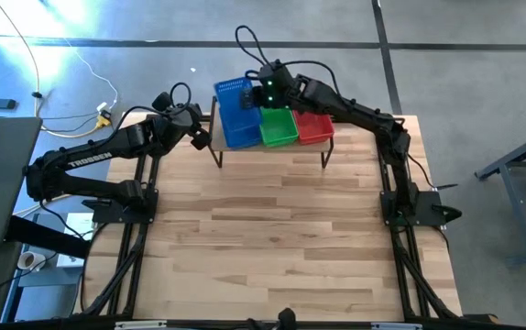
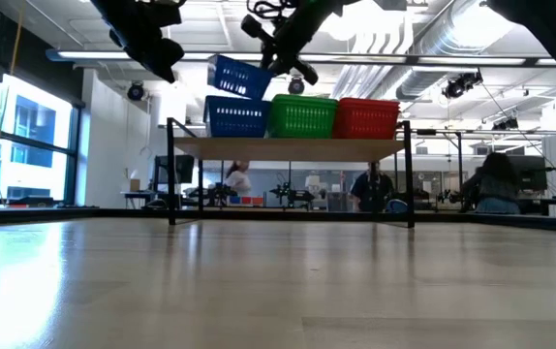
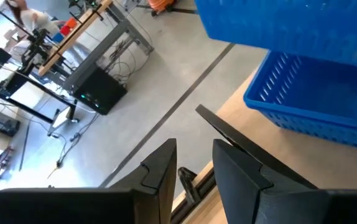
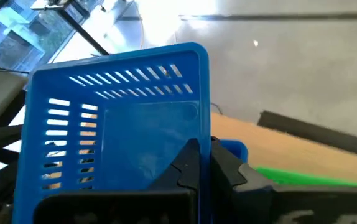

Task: Stack baskets on shelf by color
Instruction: Stack the blue bin on top of the blue bin on the shelf

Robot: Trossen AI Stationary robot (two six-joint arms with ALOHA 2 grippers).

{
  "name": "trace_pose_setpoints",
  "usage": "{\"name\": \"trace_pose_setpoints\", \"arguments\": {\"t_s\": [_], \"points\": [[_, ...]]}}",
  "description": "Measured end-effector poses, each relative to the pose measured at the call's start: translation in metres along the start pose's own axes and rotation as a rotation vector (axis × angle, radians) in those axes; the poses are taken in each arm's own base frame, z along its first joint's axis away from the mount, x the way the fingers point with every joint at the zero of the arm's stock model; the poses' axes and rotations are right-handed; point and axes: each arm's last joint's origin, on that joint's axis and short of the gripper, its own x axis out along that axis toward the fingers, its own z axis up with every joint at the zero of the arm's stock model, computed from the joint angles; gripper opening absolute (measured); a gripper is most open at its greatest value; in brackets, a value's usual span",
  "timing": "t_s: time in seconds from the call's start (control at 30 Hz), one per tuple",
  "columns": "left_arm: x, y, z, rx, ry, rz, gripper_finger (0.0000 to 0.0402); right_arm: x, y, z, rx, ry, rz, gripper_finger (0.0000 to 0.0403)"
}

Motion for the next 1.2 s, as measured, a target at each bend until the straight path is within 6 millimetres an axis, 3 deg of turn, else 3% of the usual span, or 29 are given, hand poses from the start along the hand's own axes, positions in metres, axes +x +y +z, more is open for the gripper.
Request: {"name": "trace_pose_setpoints", "arguments": {"t_s": [0.67,1.2], "points": [[0.000,0.000,0.000,0.000,-0.001,-0.005,0.0094,0.013,-0.007,-0.021,0.044,0.149,-0.072,0.0000],[0.000,0.000,0.000,0.001,-0.001,-0.005,0.0094,0.015,-0.007,-0.022,0.034,0.157,-0.068,0.0000]]}}
